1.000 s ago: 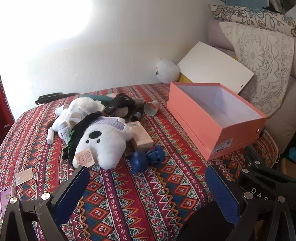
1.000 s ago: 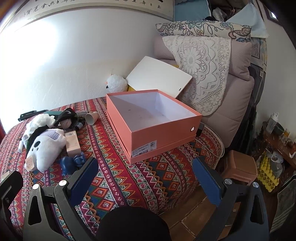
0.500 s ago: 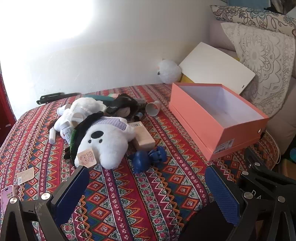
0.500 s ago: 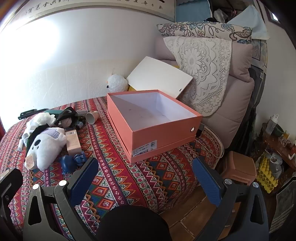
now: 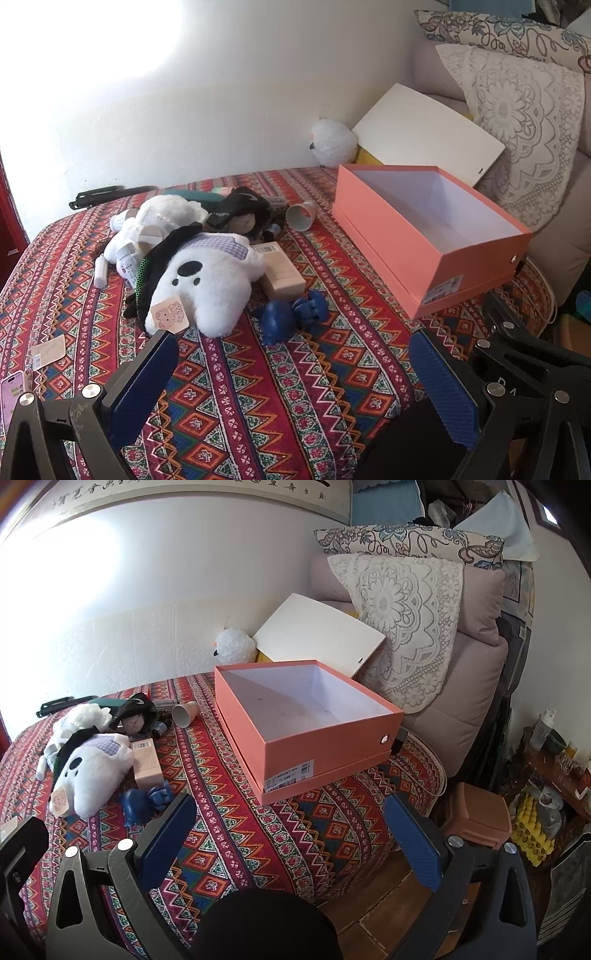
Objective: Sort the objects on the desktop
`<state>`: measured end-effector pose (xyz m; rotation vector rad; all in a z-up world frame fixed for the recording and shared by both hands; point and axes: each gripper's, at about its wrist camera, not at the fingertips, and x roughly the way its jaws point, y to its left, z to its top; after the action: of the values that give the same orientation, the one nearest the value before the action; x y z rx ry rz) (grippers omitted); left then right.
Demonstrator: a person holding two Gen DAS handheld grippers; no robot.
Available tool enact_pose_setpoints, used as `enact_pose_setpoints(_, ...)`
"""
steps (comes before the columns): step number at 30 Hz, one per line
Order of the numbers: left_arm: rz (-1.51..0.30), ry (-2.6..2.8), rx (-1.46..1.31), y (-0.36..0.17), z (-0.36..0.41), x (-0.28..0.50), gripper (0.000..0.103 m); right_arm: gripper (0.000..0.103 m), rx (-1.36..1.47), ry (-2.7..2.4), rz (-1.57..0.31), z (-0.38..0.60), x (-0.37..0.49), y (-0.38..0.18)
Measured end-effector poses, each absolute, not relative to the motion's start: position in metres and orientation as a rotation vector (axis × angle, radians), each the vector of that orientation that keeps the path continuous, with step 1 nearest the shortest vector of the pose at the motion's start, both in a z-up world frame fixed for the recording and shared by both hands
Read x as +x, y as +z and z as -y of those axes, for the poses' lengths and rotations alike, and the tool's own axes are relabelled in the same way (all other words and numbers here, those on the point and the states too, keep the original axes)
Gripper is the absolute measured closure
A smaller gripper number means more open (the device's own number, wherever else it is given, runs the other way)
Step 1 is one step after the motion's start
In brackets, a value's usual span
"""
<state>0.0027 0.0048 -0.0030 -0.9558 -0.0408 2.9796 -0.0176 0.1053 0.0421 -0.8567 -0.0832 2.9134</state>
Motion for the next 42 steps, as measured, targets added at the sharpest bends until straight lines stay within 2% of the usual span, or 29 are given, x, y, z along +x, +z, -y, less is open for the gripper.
enact_pose_setpoints(12, 0.039, 2.985, -0.963, -0.006, -0.004, 0.001, 0.000, 0.000, -0.854, 2.914, 0.087, -0.105, -0.018, 0.043)
enact_pose_setpoints(22, 0.174, 2.910, -0.926, -0.018, 0.033, -0.013, 0.000, 0.000, -0.876, 2.993, 0.079, -0.093, -0.031, 0.033)
enact_pose_setpoints(29, 0.195, 2.952, -1.039, -0.053, 0.082, -0.049, 0.000, 0.000, -1.019, 3.041, 0.104, -0.062, -0.066, 0.005)
enact_pose_setpoints(35, 0.269, 2.963, -1.158, -0.077, 0.113, -0.097, 0.000, 0.000, -1.282, 3.025, 0.146, -0.027, -0.114, -0.038)
enact_pose_setpoints(38, 0.218, 2.934, -1.206, -0.087, 0.114, -0.125, 0.000, 0.000, -1.404, 3.011, 0.134, -0.012, -0.141, -0.061)
enact_pose_setpoints(42, 0.147, 2.891, -1.250, -0.098, 0.112, -0.159, 0.000, 0.000, -1.530, 2.994, 0.022, 0.001, -0.169, -0.081)
